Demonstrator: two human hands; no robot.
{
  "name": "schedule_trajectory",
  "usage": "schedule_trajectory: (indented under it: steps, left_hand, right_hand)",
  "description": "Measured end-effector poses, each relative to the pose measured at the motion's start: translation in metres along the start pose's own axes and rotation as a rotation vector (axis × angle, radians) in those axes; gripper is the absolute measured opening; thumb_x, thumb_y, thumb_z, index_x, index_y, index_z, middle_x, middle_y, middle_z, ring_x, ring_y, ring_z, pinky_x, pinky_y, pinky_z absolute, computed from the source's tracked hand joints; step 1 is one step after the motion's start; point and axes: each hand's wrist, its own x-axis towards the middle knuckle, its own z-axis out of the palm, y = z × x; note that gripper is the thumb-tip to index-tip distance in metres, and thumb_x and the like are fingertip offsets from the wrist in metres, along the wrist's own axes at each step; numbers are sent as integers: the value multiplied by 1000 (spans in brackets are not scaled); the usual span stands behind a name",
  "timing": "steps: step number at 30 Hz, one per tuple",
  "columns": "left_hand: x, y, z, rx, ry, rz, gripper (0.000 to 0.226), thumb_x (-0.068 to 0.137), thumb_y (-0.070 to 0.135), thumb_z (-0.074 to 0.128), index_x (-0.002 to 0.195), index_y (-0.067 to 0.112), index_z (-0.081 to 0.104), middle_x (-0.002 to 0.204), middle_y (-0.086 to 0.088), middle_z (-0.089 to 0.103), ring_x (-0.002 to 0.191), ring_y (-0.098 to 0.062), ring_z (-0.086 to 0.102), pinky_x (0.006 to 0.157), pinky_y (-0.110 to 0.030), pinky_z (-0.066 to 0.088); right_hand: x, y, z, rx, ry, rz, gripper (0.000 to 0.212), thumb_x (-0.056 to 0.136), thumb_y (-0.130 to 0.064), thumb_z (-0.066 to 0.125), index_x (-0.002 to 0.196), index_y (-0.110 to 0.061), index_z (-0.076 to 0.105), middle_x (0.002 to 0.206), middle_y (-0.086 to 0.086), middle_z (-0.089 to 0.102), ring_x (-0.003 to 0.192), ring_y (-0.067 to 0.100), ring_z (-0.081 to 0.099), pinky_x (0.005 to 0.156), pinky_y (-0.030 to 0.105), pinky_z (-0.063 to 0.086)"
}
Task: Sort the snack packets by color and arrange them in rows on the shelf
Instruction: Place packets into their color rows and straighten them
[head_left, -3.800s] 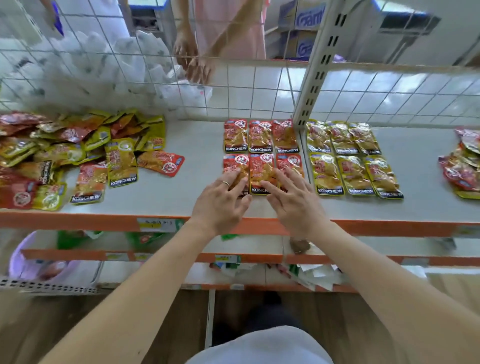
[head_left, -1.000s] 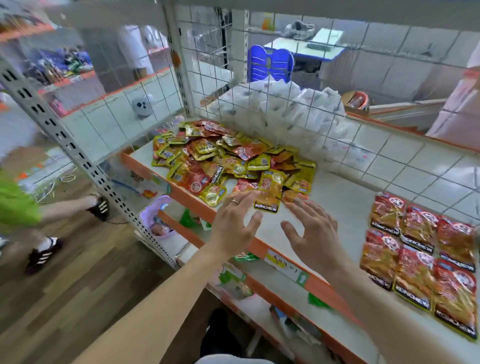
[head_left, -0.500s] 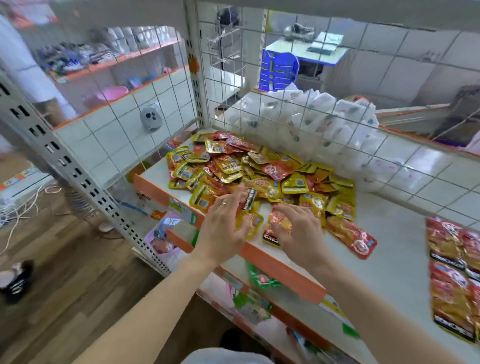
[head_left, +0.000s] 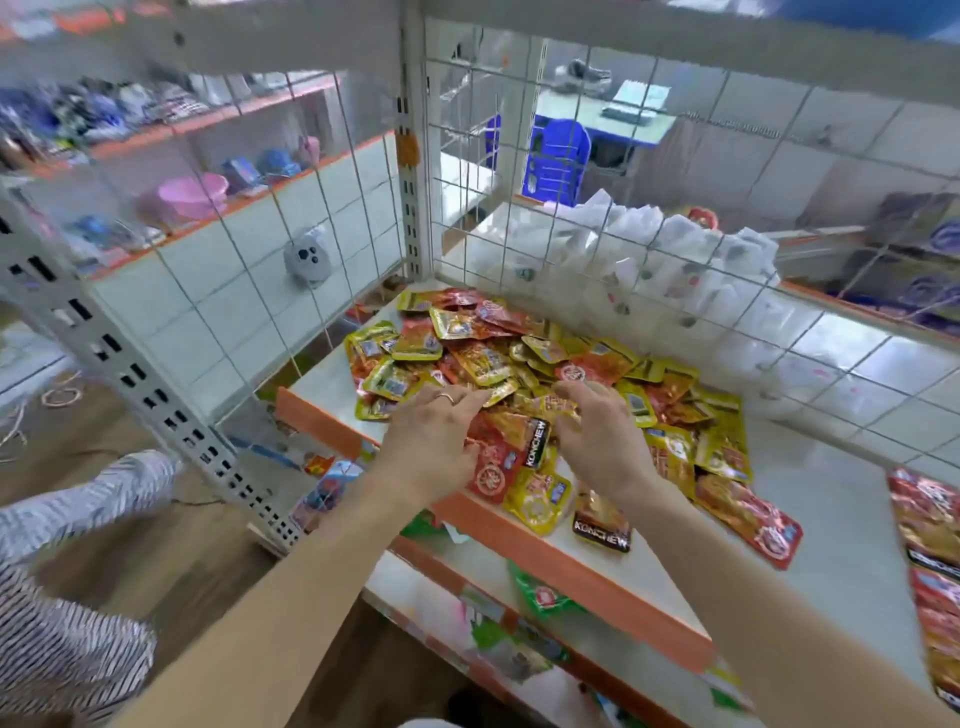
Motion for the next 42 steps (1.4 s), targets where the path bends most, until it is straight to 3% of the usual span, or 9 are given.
schedule_trajectory:
  steps: [8, 14, 18, 22, 28, 30, 34, 39, 42]
  left_hand:
    - [41, 23, 10, 127, -108, 159, 48, 100, 33, 51, 147, 27, 45, 147, 4, 49, 141, -20, 34, 118, -40, 21]
    - [49, 19, 16, 99, -170, 188, 55, 97, 31, 59, 149, 31, 42, 142, 5, 45, 140, -19, 30, 119, -47, 9]
    - [56, 10, 21, -170, -174, 106, 62, 91, 29, 68, 148, 31, 43, 137, 5, 47, 137, -18, 30, 110, -43, 16]
    - [63, 6, 19, -388, -12, -1, 30, 88, 26, 73, 117, 21, 68, 109, 6, 50, 111, -17, 41, 89, -34, 19]
    - [72, 14, -14, -1033, 222, -195, 9, 93, 27, 71, 94, 27, 62, 83, 6, 64, 76, -14, 59, 68, -24, 45]
    - [74, 17, -20, -1156, 240, -308, 9, 96, 29, 68, 96, 25, 60, 93, -4, 69, 85, -23, 66, 74, -32, 54]
    - [76, 22, -15, -1489, 136, -484, 27, 90, 13, 74, 109, 15, 55, 105, -11, 67, 88, -20, 73, 78, -33, 61]
    - [72, 36, -6, -1889, -79, -509, 40, 86, -9, 66, 120, 9, 54, 98, -13, 71, 80, -21, 73, 69, -29, 62]
    - [68, 50, -1, -1945, -216, -465, 44, 72, -9, 68, 110, 11, 55, 91, -12, 71, 78, -21, 72, 70, -32, 63]
  right_hand:
    - [27, 11, -2, -395, -247, -98, 68, 87, -4, 57, 150, -22, 40, 148, -2, 46, 128, 27, 31, 104, 41, 39]
    - [32, 18, -4, -304, -260, -22, 68, 90, -23, 66, 151, -27, 37, 130, 1, 45, 120, 24, 30, 106, 42, 30]
    - [33, 26, -3, 11, -132, 113, 47, 90, -26, 71, 134, -21, 58, 118, 3, 57, 115, 23, 44, 99, 37, 39]
    - [31, 26, -12, 567, -5, 311, 17, 94, -22, 68, 110, -19, 63, 96, 0, 63, 76, 13, 54, 68, 26, 42]
    - [26, 36, -30, 963, 28, 400, 23, 89, -16, 73, 107, -10, 61, 105, 18, 71, 91, 27, 68, 92, 55, 55]
    - [24, 38, -37, 1016, 41, 417, 41, 85, -8, 76, 118, -8, 53, 111, 18, 69, 86, 24, 71, 79, 45, 60]
    - [12, 47, -54, 1185, 51, 365, 80, 75, 4, 79, 136, -29, 41, 117, 17, 62, 80, 25, 73, 60, 33, 59]
    - [-7, 59, -80, 1098, 82, 371, 62, 63, -16, 82, 119, -17, 57, 95, 8, 71, 74, 23, 72, 54, 32, 60]
    - [-25, 71, -94, 972, 57, 353, 62, 59, -12, 84, 113, -24, 57, 96, -1, 72, 74, 21, 71, 51, 33, 59]
